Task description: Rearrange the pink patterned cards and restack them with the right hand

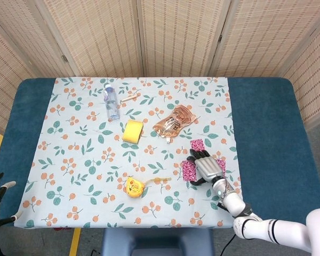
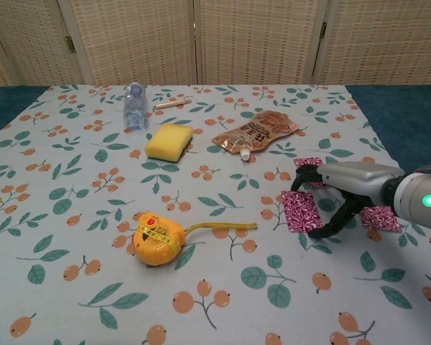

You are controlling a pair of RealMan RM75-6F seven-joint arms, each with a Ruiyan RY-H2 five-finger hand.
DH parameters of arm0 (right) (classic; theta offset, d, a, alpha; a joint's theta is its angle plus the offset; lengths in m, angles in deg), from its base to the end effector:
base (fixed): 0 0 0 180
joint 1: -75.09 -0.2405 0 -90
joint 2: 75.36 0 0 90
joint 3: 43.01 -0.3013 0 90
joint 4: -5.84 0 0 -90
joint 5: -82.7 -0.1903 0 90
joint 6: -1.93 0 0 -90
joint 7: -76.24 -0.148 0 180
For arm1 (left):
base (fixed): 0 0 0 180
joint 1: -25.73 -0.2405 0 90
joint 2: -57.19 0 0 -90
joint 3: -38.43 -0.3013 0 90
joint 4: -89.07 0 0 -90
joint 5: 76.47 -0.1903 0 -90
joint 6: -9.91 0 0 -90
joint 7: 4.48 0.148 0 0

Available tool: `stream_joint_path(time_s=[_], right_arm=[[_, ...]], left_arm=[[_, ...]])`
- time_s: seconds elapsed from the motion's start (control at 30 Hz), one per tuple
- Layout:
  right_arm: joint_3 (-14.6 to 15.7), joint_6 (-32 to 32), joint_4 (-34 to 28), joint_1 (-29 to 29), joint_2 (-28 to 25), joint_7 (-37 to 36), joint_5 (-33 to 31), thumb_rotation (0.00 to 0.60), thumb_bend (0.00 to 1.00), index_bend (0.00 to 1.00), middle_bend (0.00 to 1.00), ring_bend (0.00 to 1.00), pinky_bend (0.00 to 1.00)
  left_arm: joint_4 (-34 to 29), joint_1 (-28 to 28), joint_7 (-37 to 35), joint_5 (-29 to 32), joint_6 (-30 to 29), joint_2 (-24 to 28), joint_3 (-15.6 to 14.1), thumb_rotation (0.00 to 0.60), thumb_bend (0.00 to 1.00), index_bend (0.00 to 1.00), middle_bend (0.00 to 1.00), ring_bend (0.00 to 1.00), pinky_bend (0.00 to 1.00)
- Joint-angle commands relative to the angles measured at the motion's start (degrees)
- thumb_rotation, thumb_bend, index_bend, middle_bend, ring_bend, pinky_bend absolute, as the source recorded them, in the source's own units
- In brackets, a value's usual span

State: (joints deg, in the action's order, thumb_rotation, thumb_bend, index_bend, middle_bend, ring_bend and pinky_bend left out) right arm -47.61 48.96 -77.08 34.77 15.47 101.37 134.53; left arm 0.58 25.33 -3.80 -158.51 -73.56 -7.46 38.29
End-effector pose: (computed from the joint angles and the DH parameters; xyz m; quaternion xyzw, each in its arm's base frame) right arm -0.2352 -0.3404 -0.0383 0.7614 -0.4586 0.2380 0.3915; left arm -0.3852 0.1424 0.1936 -0.5794 -0.4302 -0.3046 0.6217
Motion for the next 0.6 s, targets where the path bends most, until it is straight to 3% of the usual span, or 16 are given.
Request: stream_joint_path(time_s=[0.03,0.27,0.6], right_arm=[[0.0,0.4,-0.1,0.0,0.2,-0.1,0.1,0.477,0.25,0.23,0.0,0.0,0.0],[0.4,1.5,-0.3,0.1,0.2,0.2,0.1,0.54,0.25,0.31,0.0,0.0,0.0],[-0.2,4.7,-4.6,1.3,-2.8,-1.8,2.6,0.546,0.25,0.31,0.0,0.0,0.0]], left_arm=[[0.0,0.0,-0.1,0.0,0.0,0.1,0.0,0.6,0.19,0.26,0.0,0.01,0.0],[0.3,0.1,-0.3,0.0,0.1,-0.1,0.1,0.6,0.19,0.26,0.0,0.01,0.0],[0.5,-0.1,-0.6,0.0,0.0,-0.1,0.0,0.6,0.19,0.26,0.0,0.01,0.0]])
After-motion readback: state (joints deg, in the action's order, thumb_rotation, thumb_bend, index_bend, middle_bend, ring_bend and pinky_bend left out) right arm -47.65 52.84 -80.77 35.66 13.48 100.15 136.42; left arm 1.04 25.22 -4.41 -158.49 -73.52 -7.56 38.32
